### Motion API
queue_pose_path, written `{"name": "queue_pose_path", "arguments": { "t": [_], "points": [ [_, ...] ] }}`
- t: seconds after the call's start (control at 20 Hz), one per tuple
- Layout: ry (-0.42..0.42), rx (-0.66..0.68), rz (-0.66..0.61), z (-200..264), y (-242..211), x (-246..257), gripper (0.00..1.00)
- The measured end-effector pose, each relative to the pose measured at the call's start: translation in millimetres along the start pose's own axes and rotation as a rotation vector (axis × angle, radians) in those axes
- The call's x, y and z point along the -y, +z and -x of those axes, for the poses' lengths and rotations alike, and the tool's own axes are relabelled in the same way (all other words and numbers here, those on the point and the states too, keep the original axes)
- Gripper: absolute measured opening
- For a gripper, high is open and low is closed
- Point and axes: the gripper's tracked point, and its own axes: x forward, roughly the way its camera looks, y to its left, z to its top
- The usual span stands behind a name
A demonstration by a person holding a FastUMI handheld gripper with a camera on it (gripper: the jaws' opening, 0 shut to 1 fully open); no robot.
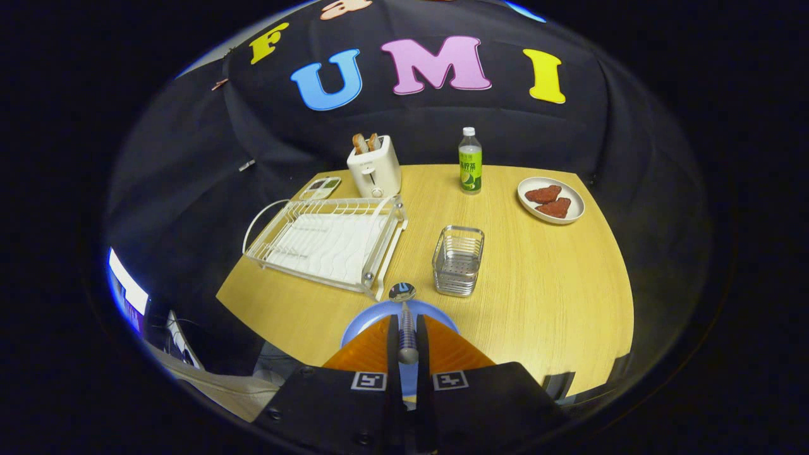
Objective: Take the plate from the dish rack, then take the spoon from the basket and place it into the plate.
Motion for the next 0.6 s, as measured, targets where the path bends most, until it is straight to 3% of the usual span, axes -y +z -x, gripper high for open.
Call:
{"name": "queue_pose_path", "arguments": {
  "t": [0.3, 0.6],
  "points": [
    [-0.036, -0.090, 0.017, -35.7, -56.0, 4.0, 0.12],
    [-0.012, -0.126, 0.010, -54.5, -68.7, -2.5, 0.12]
  ]
}}
